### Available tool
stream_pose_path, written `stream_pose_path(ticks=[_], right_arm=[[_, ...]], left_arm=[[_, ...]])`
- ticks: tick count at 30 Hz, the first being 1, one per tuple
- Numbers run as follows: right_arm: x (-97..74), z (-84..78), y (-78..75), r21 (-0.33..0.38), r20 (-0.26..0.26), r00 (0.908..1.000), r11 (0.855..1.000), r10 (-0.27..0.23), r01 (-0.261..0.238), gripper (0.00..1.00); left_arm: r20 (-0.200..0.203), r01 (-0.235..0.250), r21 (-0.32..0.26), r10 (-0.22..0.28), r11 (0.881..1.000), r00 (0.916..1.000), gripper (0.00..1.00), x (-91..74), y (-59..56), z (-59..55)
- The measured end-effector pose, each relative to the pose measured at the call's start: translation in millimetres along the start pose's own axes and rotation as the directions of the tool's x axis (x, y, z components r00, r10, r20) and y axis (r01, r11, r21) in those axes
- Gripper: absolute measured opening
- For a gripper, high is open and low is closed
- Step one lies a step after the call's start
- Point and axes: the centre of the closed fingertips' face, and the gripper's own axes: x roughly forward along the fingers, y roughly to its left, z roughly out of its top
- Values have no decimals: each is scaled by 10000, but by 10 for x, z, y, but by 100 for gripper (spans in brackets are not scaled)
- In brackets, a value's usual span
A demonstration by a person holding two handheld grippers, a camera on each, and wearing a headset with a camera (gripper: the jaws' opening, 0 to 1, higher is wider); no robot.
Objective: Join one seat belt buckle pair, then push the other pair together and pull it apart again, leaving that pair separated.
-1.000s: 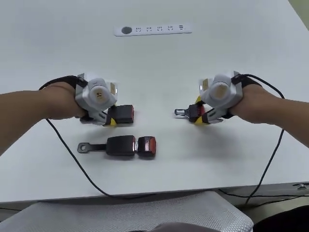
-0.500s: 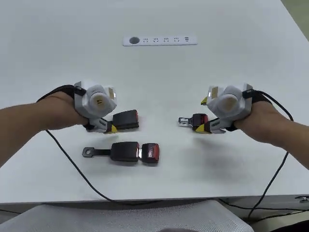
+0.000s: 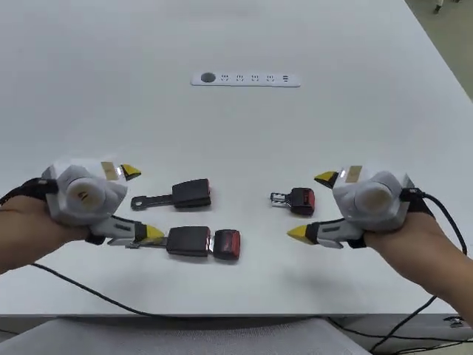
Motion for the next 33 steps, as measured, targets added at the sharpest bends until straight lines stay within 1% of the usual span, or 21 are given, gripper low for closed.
stream_pose_path(ticks=[1,2,3,4,5,7,11,12,13,15,16,18,20,22,26,28,33], right_arm=[[-14,-19,23,-6,23,10000,10000,42,-42,76],[-31,-57,52,-15,-1,10000,10000,31,-31,78],[-38,-92,57,66,-68,10000,10000,21,-21,80],[-49,-119,70,215,-106,9999,9998,40,-38,83],[-67,-149,79,352,-82,10000,9994,17,-14,84],[-89,-188,107,452,-86,10000,9990,27,-23,89],[-141,-276,133,748,-69,9999,9971,-110,115,95],[-148,-292,133,744,24,9997,9970,-231,229,99],[-156,-301,124,671,85,9993,9971,-357,351,100],[-169,-336,152,603,103,9993,9976,-352,346,100],[-169,-358,168,694,46,9995,9971,-322,318,100],[-177,-372,185,820,40,9994,9961,-331,327,100],[-195,-353,217,885,118,9993,9955,-341,329,100],[-205,-330,238,966,161,9993,9948,-349,332,100],[-235,-247,231,1204,407,9973,9912,-605,552,100],[-238,-218,228,1386,524,9962,9884,-698,620,100],[-243,-209,267,1252,452,9963,9899,-729,668,100]], left_arm=[[107,-8,-255,11,9997,9999,81,-23,-16,-8],[378,143,-854,-111,9962,9992,85,-42,-70,-11],[519,229,-1081,-174,9939,9985,88,-61,-98,-40],[489,207,-984,-160,9949,9987,89,-80,-98,-73],[457,181,-998,-136,9948,9989,91,-103,-110,-118],[462,128,-1078,-78,9941,9989,93,-155,-128,-169],[473,-119,-1544,195,9879,9987,100,-241,-119,-265],[435,-178,-1654,253,9861,9987,100,-256,-117,-301],[426,-240,-1726,318,9847,9986,100,-264,-116,-334],[337,-351,-1798,418,9831,9986,100,-269,-129,-429],[228,-354,-1899,404,9812,9989,100,-270,-152,-485],[138,-378,-1875,411,9815,9991,100,-290,-202,-538],[105,-444,-1850,471,9817,9988,100,-320,-236,-561],[205,-532,-1954,583,9793,9981,100,-341,-252,-570],[130,-619,-2182,663,9739,9977,100,-347,-284,-639],[140,-650,-2220,698,9729,9975,100,-357,-290,-649],[241,-760,-2306,838,9701,9962,100,-383,-262,-639]])
